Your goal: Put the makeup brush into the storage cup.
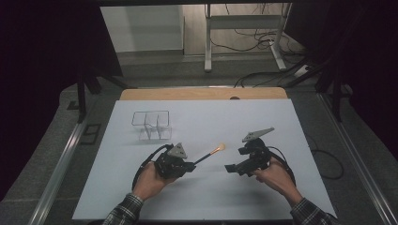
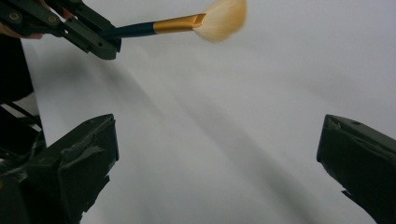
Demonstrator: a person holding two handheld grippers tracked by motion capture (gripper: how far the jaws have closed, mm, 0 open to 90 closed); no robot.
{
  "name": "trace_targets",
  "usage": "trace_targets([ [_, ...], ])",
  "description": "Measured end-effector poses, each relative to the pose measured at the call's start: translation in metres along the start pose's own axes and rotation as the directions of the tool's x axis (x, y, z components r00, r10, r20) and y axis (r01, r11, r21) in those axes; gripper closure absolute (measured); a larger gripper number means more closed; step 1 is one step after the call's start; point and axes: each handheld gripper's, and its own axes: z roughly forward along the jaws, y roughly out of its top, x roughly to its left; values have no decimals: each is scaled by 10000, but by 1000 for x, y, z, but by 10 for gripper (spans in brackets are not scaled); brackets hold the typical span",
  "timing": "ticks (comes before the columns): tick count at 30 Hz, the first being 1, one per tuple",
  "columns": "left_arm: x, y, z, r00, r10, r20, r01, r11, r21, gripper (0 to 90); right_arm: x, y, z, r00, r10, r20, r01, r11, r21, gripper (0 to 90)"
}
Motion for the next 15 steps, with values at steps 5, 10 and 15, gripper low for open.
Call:
trace_targets([
  [5,4,-3,-5,9994,-340,49,342,9981,-512,846,1,2,-1,9992,218,-344,-235,9985,-497,0],
  [10,2,-3,-7,9992,-402,72,407,9953,-882,846,4,6,-4,9969,493,-611,-532,9965,-649,17],
  [15,-1,-3,-6,9990,-419,175,435,9932,-1081,846,11,9,-6,9971,484,-586,-535,9946,-887,14],
])
